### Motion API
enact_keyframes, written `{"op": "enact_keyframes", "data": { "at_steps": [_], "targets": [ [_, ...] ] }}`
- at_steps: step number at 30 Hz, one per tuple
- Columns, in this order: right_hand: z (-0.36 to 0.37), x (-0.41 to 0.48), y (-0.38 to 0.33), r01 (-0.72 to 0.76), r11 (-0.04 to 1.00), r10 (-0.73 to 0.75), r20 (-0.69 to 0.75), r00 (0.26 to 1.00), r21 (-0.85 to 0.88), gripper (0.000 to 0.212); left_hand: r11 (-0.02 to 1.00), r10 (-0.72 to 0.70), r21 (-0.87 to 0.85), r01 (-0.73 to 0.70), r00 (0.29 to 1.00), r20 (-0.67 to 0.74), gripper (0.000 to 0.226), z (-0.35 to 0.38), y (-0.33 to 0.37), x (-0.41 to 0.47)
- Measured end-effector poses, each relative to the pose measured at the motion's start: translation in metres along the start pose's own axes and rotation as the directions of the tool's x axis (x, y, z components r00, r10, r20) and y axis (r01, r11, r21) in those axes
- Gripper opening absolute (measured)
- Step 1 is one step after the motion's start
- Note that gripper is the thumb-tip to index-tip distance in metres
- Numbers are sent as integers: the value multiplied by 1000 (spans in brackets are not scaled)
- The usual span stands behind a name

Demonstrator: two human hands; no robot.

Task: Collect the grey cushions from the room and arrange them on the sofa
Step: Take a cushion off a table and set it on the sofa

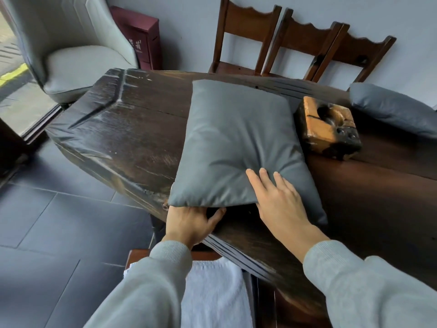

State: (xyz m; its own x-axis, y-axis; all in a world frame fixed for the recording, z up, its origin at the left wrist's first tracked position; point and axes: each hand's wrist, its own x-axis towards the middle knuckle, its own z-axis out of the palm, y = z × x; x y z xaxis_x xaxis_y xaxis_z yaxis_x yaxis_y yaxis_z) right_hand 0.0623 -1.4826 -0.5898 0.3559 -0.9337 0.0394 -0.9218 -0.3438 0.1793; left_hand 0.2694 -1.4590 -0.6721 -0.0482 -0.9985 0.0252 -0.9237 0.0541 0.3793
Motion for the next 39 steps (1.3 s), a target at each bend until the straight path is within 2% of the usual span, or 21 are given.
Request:
{"op": "enact_keyframes", "data": {
  "at_steps": [3,4,7,10,12,14,15,16,17,18,19,20,21,22,25,26,28,29,31,35,39],
  "targets": [
    [-13,-41,-8,9,1000,-9,-15,1000,1,72,994,43,-100,-52,995,-91,68,-6,-3,-34],
    [-19,-58,-10,12,1000,-12,-40,999,-1,73,992,105,-52,-112,987,-122,62,-10,-6,-47],
    [-17,-97,-7,43,997,-35,-134,990,58,80,971,150,179,-161,986,74,79,-18,-28,-69],
    [-10,-135,22,71,985,-42,-184,982,155,90,971,-103,234,47,966,236,86,-32,-52,-86],
    [-6,-159,52,70,975,-33,-175,984,211,90,962,-242,180,205,945,221,84,-50,-65,-84],
    [-1,-178,89,-36,962,74,-131,989,270,92,952,-296,135,276,942,157,81,-73,-72,-68],
    [2,-186,107,-164,926,210,-105,972,339,94,953,-299,96,289,948,111,76,-86,-73,-53],
    [8,-194,122,-321,861,379,-78,922,394,92,953,-299,61,295,952,64,73,-99,-72,-35],
    [7,-200,133,-511,722,576,4,817,466,84,950,-313,23,313,950,17,71,-109,-69,-19],
    [9,-202,145,-679,511,752,108,650,527,71,953,-302,-20,302,953,-14,70,-116,-61,9],
    [10,-200,151,-790,267,874,206,440,552,56,954,-296,-61,294,955,-30,69,-122,-51,37],
    [11,-197,152,-826,87,902,307,302,557,45,946,-313,-105,307,949,-44,69,-129,-45,50],
    [18,-190,155,-837,-69,896,402,187,543,44,950,-288,-134,282,957,-29,70,-127,-31,77],
    [22,-179,154,-821,-188,864,488,122,539,53,954,-262,-145,261,965,13,72,-121,-17,102],
    [29,-143,138,-757,-370,763,641,82,538,78,966,-215,-105,235,961,173,74,-103,22,147],
    [29,-133,129,-730,-394,749,655,96,558,84,973,-204,-63,222,955,215,72,-101,28,151],
    [43,-116,128,-698,-450,745,665,51,557,92,988,-145,-7,154,946,289,72,-75,45,178],
    [42,-109,127,-708,-429,754,654,60,561,94,988,-142,-14,154,940,309,77,-74,45,181],
    [54,-105,134,-736,-430,759,651,18,523,96,982,-145,-64,178,925,350,89,-56,50,199],
    [62,-106,139,-764,-400,767,641,24,507,99,960,-164,-153,234,914,370,107,-56,52,216],
    [71,-109,137,-770,-380,774,632,39,513,100,953,-183,-169,253,919,349,92,-57,51,219]
  ]
}}
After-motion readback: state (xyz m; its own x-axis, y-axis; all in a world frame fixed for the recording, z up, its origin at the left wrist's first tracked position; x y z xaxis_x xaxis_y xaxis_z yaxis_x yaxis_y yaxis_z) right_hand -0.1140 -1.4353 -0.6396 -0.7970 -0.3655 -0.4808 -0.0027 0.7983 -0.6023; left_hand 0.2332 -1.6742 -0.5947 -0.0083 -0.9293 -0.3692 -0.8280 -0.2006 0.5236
